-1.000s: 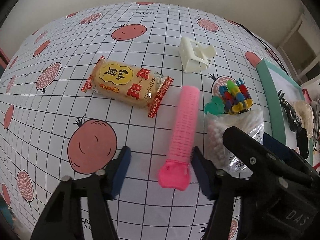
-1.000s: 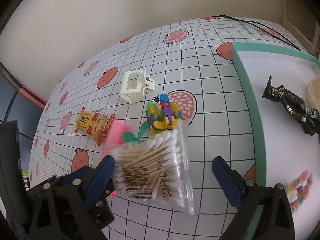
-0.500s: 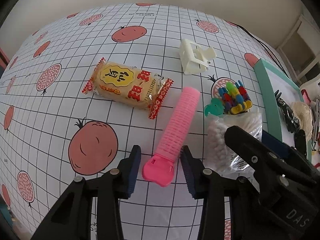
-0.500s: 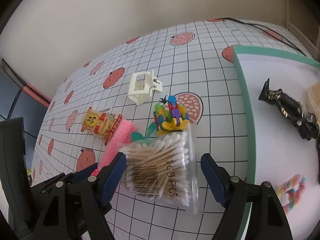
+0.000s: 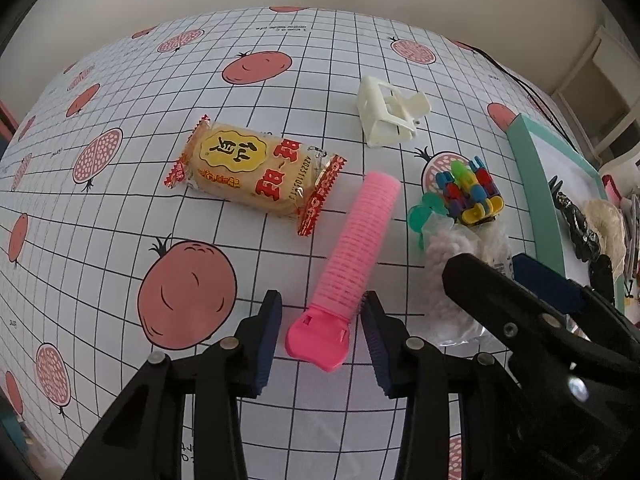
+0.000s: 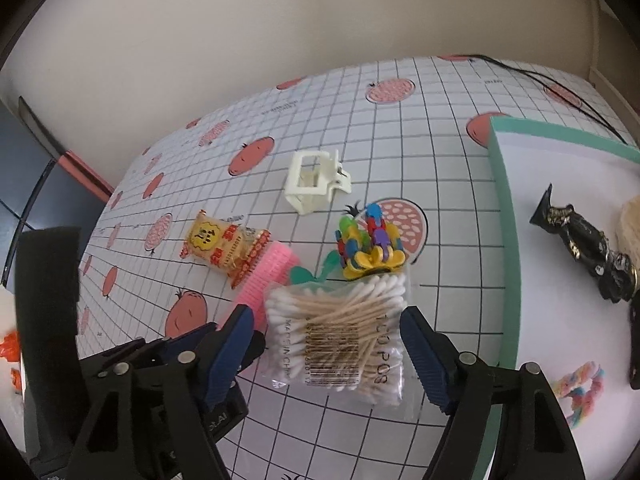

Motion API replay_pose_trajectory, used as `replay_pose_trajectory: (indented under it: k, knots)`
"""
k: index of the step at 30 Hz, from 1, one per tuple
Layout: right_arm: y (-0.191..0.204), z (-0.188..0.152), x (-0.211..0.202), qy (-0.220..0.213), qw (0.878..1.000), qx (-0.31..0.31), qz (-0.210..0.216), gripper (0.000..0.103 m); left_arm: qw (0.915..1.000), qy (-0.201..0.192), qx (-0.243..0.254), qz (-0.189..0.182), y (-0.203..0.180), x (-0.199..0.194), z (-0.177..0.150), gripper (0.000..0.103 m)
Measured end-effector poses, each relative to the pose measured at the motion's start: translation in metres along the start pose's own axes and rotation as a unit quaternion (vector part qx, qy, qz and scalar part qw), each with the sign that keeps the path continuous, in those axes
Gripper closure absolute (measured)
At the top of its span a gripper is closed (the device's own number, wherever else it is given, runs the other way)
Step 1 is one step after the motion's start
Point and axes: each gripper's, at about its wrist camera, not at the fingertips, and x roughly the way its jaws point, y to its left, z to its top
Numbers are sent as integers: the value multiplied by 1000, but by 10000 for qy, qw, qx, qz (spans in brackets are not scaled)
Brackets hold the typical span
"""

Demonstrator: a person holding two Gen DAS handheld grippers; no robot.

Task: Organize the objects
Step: 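Close the left gripper on the pink roller while the right gripper grasps the swab and bead bags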

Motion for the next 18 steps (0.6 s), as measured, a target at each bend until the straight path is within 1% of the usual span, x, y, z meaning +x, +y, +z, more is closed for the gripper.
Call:
replay_pose_trajectory:
  k: [3,6,11,14,15,17,18]
  knots:
    - [-6,-2,4,90,9999,119,-6,30,10000,16,-48,-46,3,-4,-2,60]
    - [-7,-2,4,92,9999,144,0,31,9999,23,-108,-99,8,-6,-4,61]
    - [-6,-2,4,105,9998,151,-14,31,9999,23,-99,-86,10,-8,-5,61]
    - [-6,-2,3,95,9998,151,-8,34,9998,24,-131,-112,14,-10,-7,61]
    - [-6,-2,3,83,9999,144,25,37,9998,28,-148,-129,15,-11,-7,64]
    - [-4,-2,1,72,9999,118,51,41,9997,37,-178,-150,-3,3,6,68]
    - [-3,-2,0,62,9999,93,80,44,9997,40,-185,-172,-3,3,6,70]
